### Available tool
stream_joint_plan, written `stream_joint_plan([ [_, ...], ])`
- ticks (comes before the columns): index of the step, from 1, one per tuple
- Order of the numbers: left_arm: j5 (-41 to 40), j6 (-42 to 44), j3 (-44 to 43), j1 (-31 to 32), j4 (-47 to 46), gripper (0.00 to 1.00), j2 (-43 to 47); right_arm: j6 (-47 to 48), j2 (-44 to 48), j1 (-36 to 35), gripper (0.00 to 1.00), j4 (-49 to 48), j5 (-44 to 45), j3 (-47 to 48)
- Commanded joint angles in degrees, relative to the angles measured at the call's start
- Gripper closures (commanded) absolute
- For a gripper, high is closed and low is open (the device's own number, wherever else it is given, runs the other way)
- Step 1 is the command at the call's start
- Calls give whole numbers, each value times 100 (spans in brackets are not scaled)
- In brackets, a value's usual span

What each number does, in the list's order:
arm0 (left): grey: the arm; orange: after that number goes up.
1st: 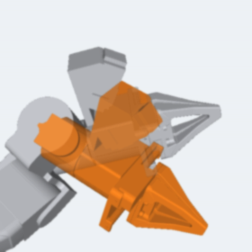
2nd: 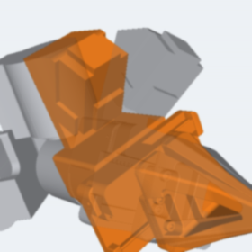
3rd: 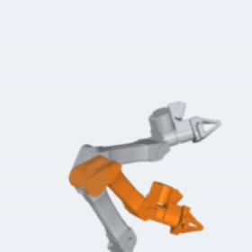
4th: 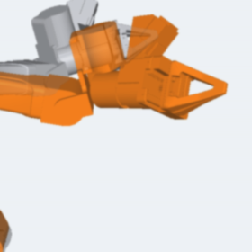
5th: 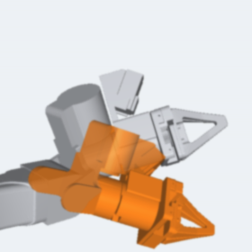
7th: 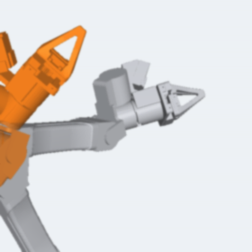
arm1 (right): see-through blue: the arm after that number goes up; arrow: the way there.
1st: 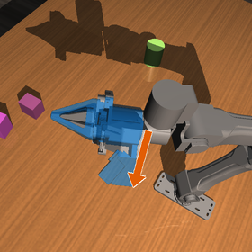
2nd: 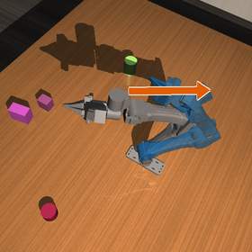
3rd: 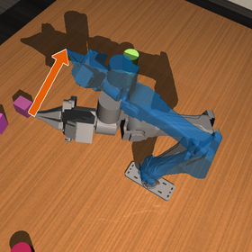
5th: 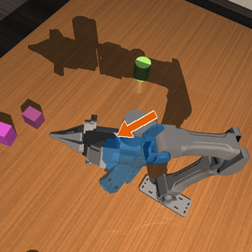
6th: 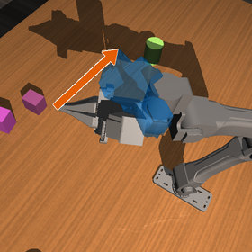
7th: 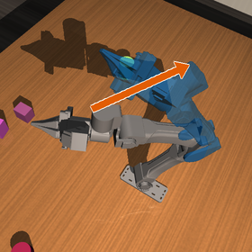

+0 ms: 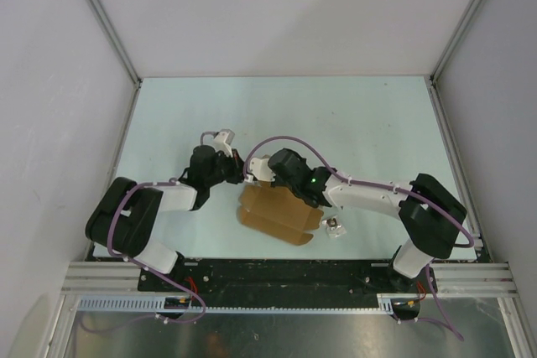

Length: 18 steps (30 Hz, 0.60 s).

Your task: Fold the paper box

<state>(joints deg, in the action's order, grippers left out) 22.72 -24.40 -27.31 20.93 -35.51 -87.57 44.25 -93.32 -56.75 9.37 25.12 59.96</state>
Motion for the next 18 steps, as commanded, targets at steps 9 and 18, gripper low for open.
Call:
stream_joint_plan([
  [9, 75, 155, 296, 192, -202, 100, 451, 207, 86, -152, 100, -374, 397, -196],
  [18, 101, 296, 393, 315, -202, 100, 539, 251, 51, -240, 100, -383, 529, -257],
])
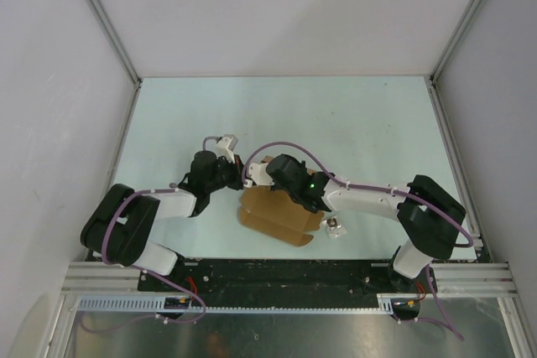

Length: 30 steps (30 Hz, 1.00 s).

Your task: Fold the paper box

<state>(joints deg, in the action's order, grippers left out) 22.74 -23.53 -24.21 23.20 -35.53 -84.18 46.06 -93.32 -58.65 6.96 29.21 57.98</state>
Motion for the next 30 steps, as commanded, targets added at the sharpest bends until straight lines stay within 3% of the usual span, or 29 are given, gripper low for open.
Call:
stream_joint_plan([
  [1, 116, 226, 91, 105, -200, 100, 227, 52, 51, -50, 100, -142, 111, -67],
  [7, 108, 366, 162, 167, -209, 99, 271, 25, 51, -50, 100, -143, 67, -85],
  [12, 116, 463, 162, 176, -209, 93, 323, -27, 94, -59, 100, -99, 14, -85],
  [16, 37, 446, 162, 176, -209, 74, 306, -71, 103, -50, 100, -37, -47, -85],
  [20, 55, 410, 136, 176, -209, 65, 236, -80, 86, -41, 100, -28, -65, -85],
  [27, 116, 481, 206, 176, -392, 80, 122, -98, 68, -15, 100, -19, -100, -85],
  [30, 326, 533, 197, 176, -569, 80, 69, -106, 68, -15, 100, -11, -109, -85],
])
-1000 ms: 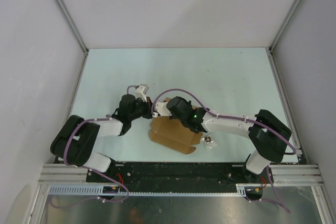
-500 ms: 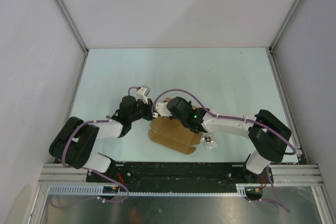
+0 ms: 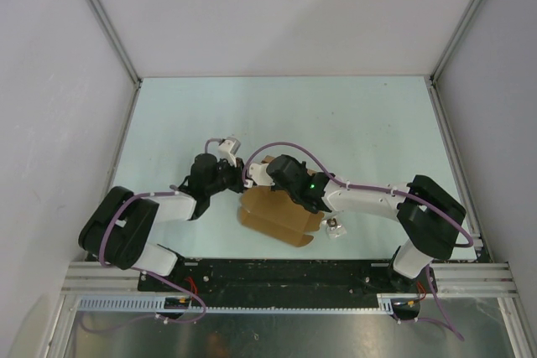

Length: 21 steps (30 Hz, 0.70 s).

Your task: Fold the paper box

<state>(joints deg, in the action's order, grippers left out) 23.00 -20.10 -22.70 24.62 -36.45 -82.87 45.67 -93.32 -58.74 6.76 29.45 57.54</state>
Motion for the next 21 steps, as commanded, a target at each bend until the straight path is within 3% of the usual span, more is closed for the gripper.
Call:
stream_joint_plan([
  [1, 327, 199, 46, 34, -512, 80, -71, -76, 68, -6, 100, 9, -124, -41],
  [16, 670, 366, 248, 25, -1066, 68, -177, -128, 59, -6, 100, 62, -124, -41],
  [21, 635, 480, 205, 34, -1119, 58, -256, -172, 51, -15, 100, 97, -141, -41],
])
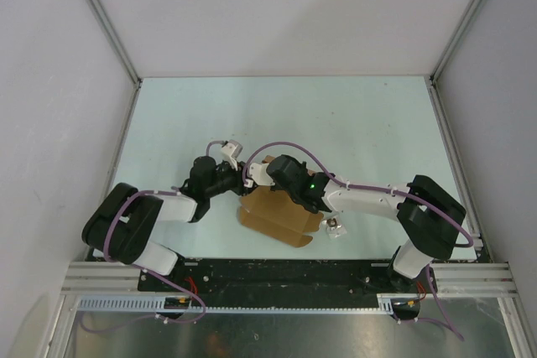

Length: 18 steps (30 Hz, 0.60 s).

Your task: Fold the paper box

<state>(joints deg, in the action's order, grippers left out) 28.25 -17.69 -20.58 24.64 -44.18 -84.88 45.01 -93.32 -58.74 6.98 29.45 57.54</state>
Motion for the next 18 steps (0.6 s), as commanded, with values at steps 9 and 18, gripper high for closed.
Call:
stream_joint_plan([
  [9, -83, 486, -174, 32, -345, 48, -204, -116, 51, -15, 100, 93, -185, -41],
  [18, -56, 583, -341, 32, -512, 42, -468, -203, 7, -15, 100, 163, -238, -41],
])
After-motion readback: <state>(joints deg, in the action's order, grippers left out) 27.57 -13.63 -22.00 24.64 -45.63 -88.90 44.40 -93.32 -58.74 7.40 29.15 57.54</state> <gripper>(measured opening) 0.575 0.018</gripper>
